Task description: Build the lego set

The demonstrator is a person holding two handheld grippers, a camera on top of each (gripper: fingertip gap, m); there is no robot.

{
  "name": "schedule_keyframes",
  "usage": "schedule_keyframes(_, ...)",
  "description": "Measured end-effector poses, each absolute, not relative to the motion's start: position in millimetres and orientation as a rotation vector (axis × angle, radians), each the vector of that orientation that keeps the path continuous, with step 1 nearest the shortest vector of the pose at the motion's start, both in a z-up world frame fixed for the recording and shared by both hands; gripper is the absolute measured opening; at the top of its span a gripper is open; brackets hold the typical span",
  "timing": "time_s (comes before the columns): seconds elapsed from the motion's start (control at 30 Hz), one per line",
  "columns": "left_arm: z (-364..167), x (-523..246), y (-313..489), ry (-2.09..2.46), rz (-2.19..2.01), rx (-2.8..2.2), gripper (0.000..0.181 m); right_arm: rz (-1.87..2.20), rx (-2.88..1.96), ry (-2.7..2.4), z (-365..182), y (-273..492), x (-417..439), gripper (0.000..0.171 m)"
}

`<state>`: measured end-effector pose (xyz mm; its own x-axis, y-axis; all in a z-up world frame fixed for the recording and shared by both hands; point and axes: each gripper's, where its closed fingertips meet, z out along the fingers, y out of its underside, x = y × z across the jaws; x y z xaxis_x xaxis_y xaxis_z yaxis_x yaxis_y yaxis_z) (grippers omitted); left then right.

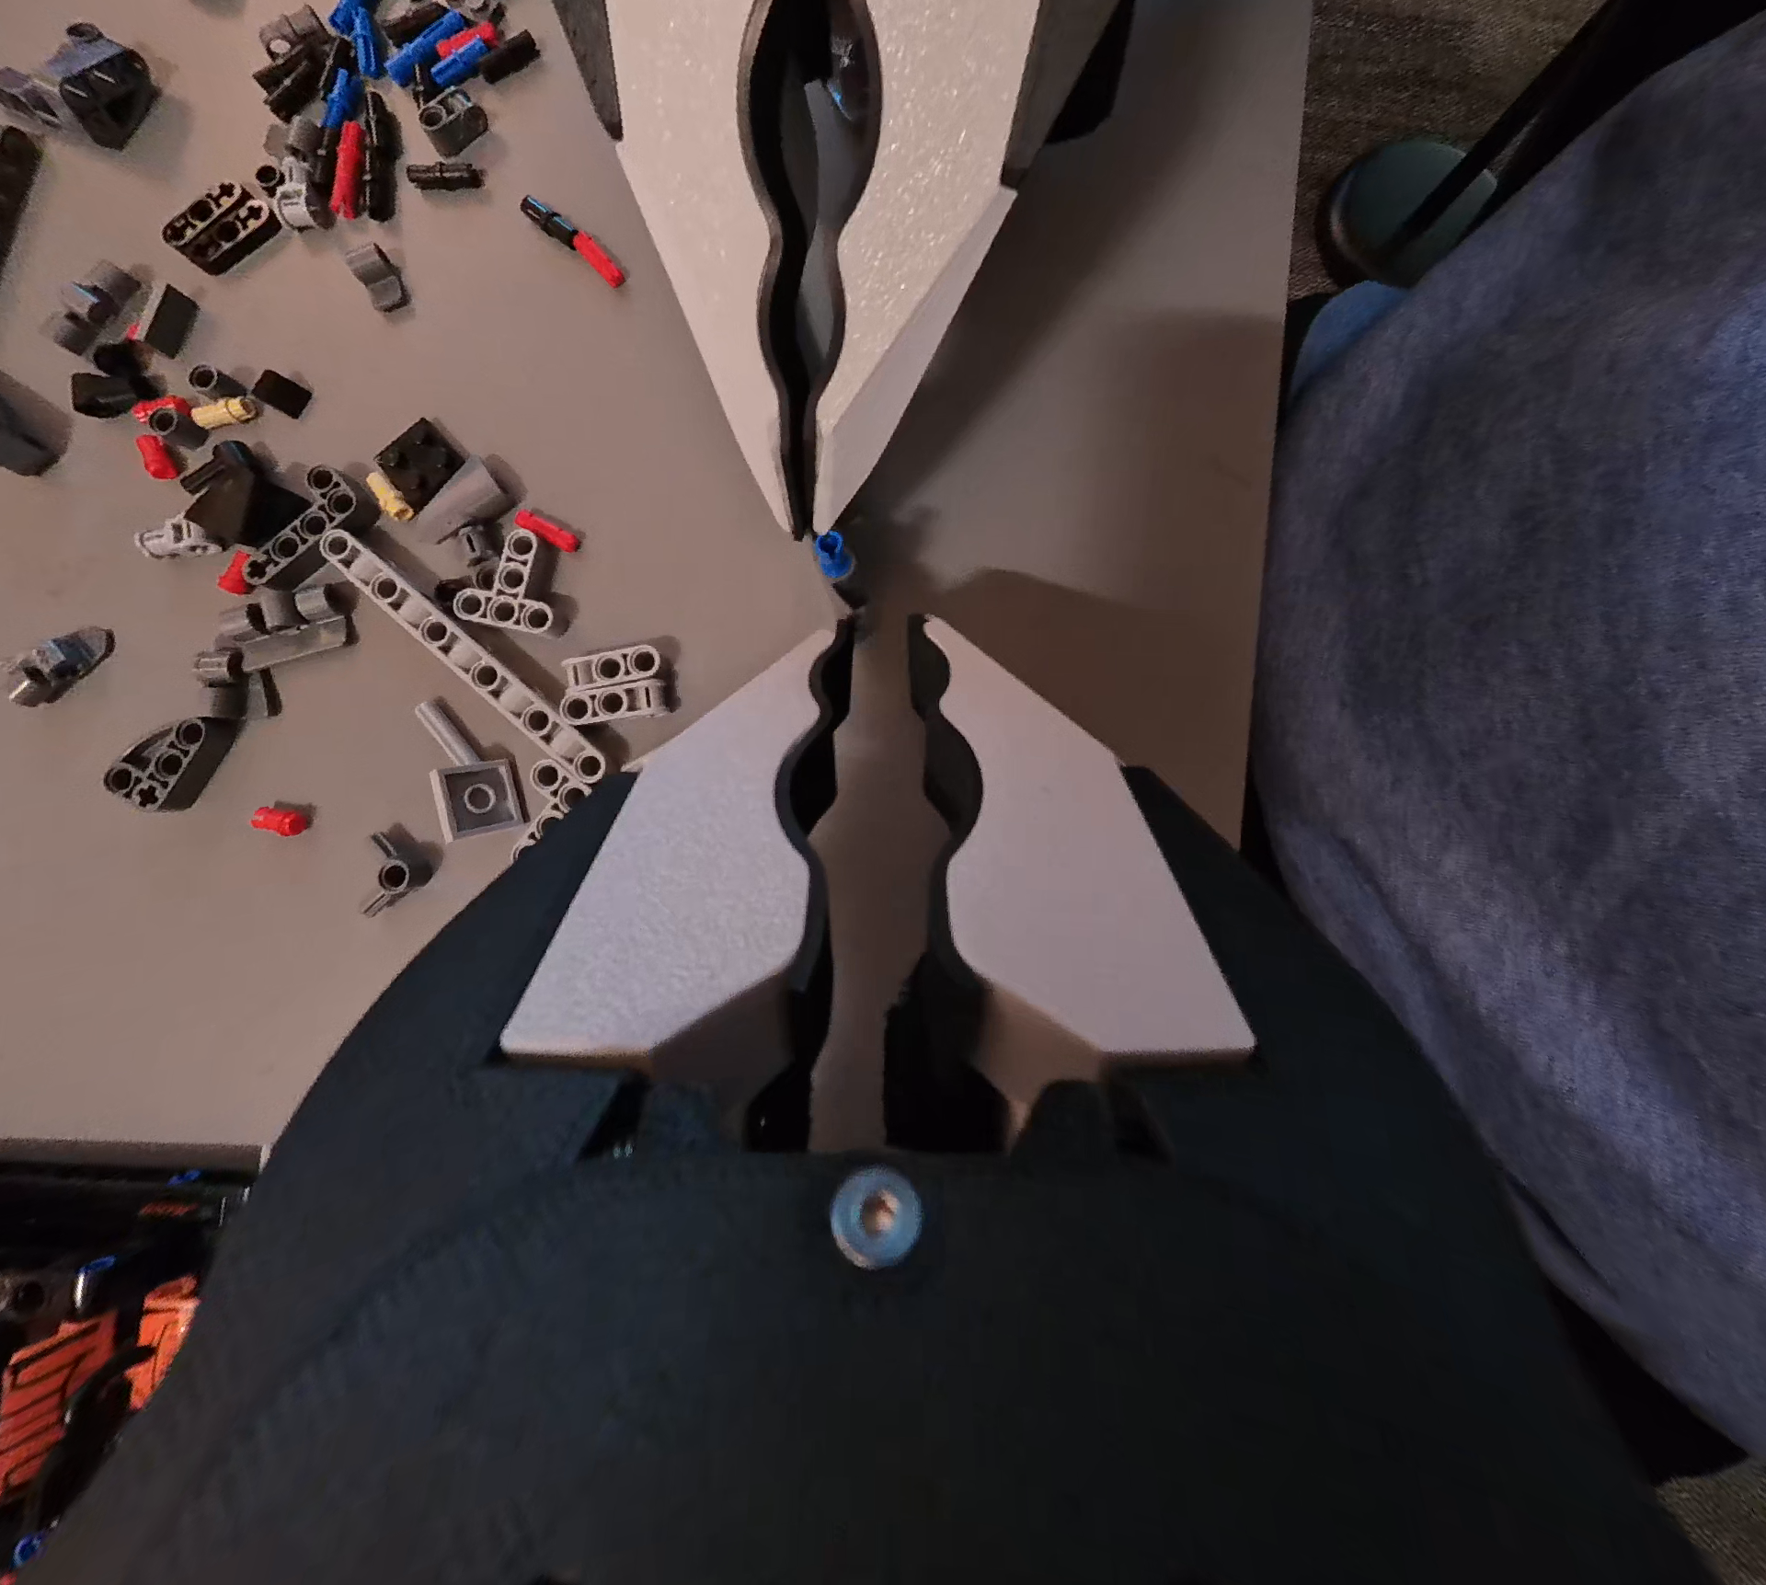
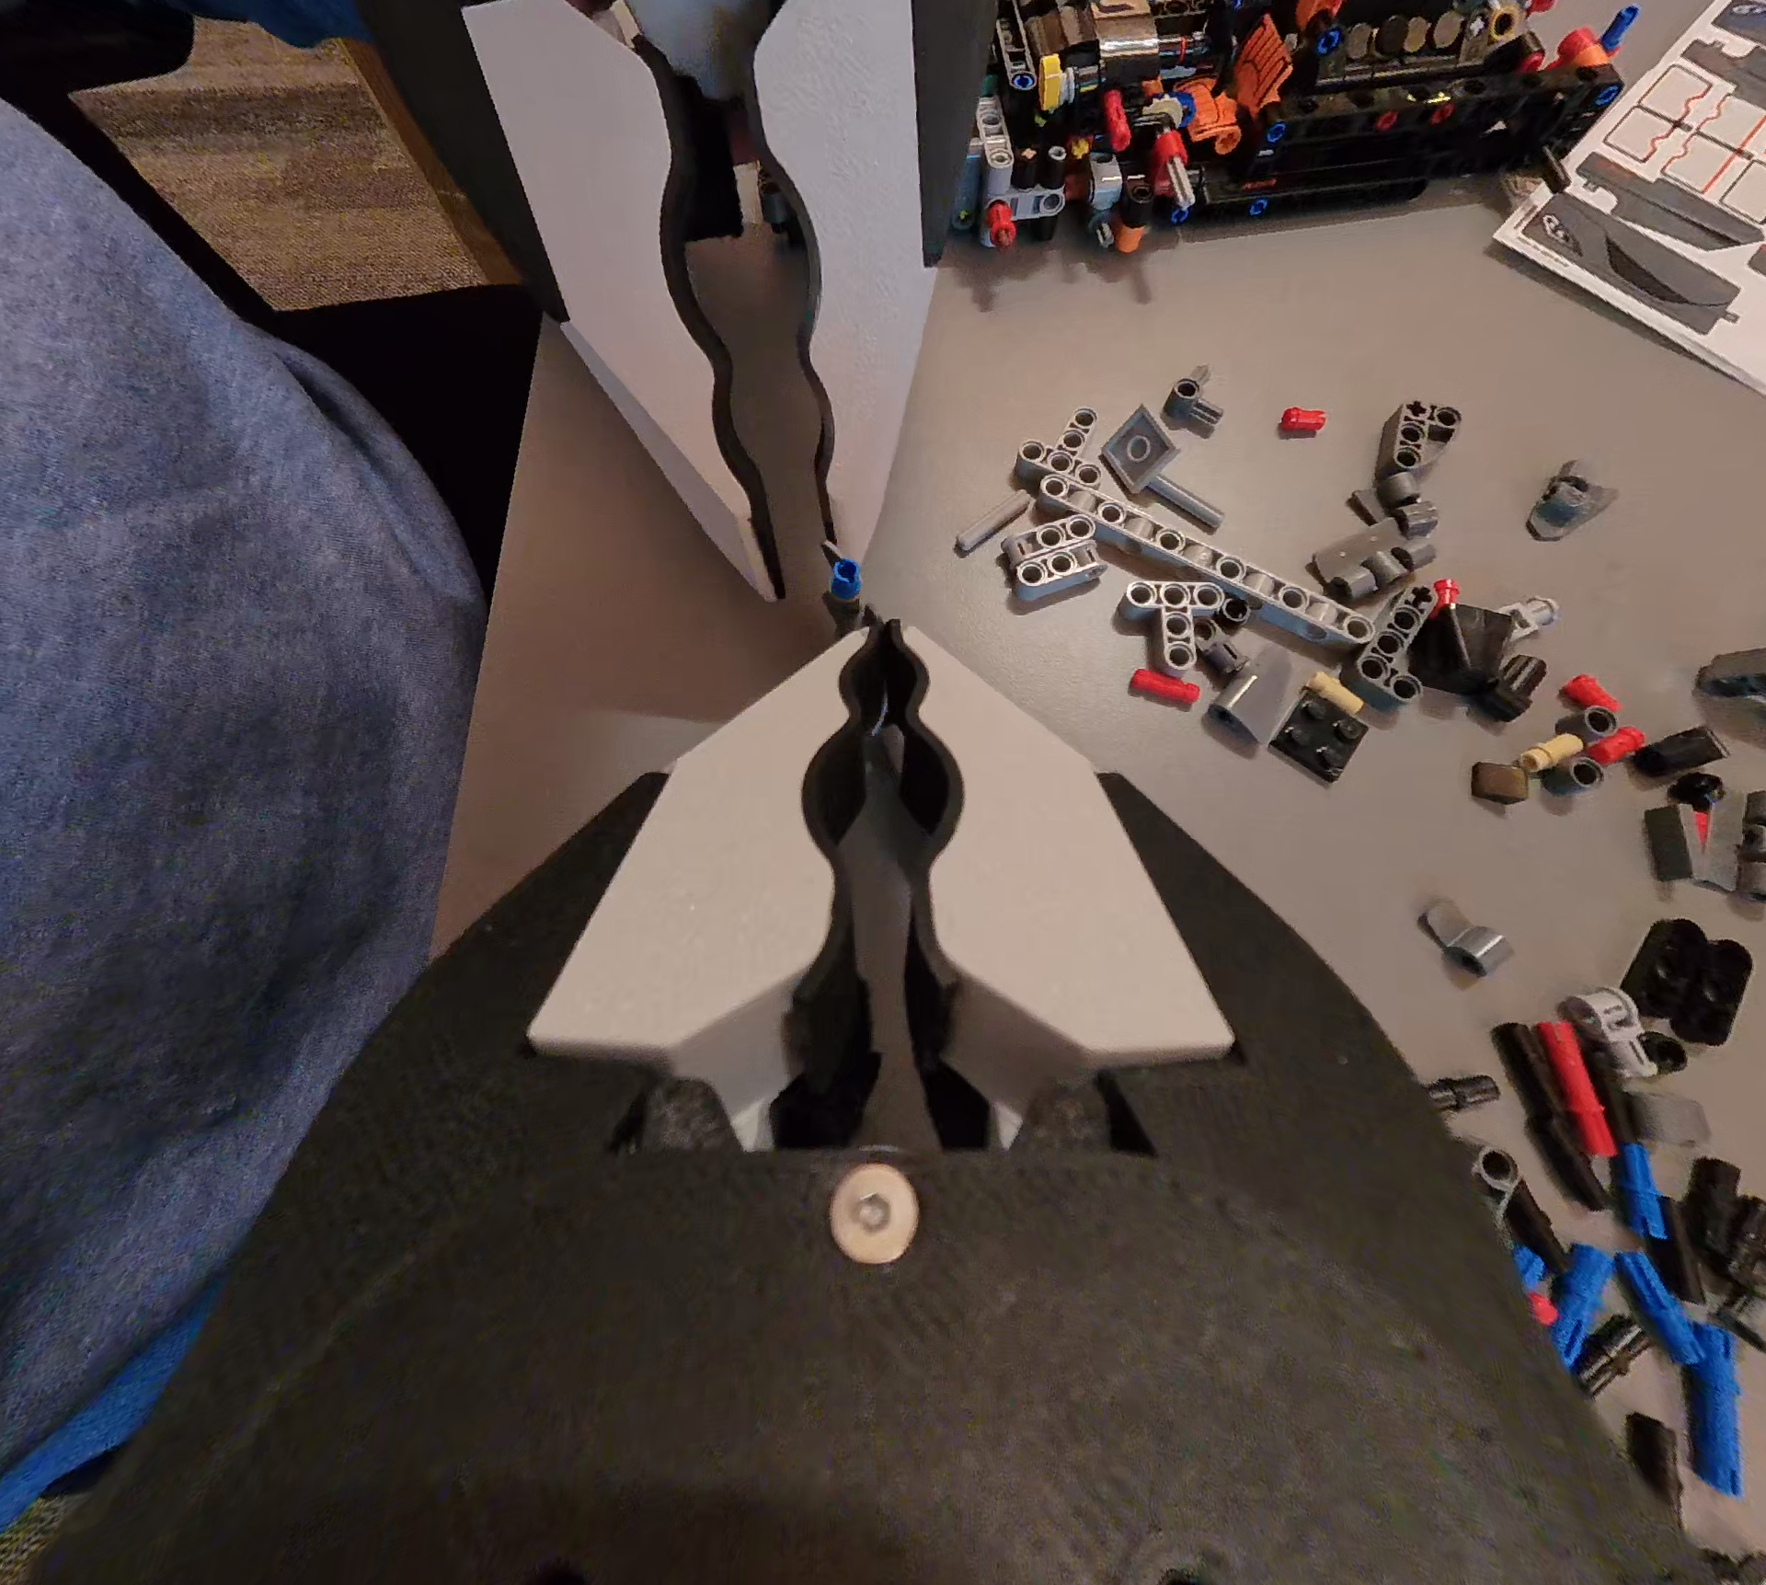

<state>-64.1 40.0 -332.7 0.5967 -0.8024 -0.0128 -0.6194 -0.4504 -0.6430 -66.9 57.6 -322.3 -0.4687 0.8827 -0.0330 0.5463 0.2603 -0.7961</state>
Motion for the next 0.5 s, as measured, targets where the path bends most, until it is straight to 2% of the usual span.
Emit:
schedule_keyframes(0.13,-331.9,-63.9,42.2,1.103,-0.376,-2.214,0.0,1.064,-1.292,-2.125,-323.9,57.6,-66.2,0.0)
schedule_keyframes(0.5,-336.5,-56.1,38.0,1.127,-0.334,-2.206,0.0,1.015,-1.257,-2.143,-326.1,54.5,-66.0,0.0)
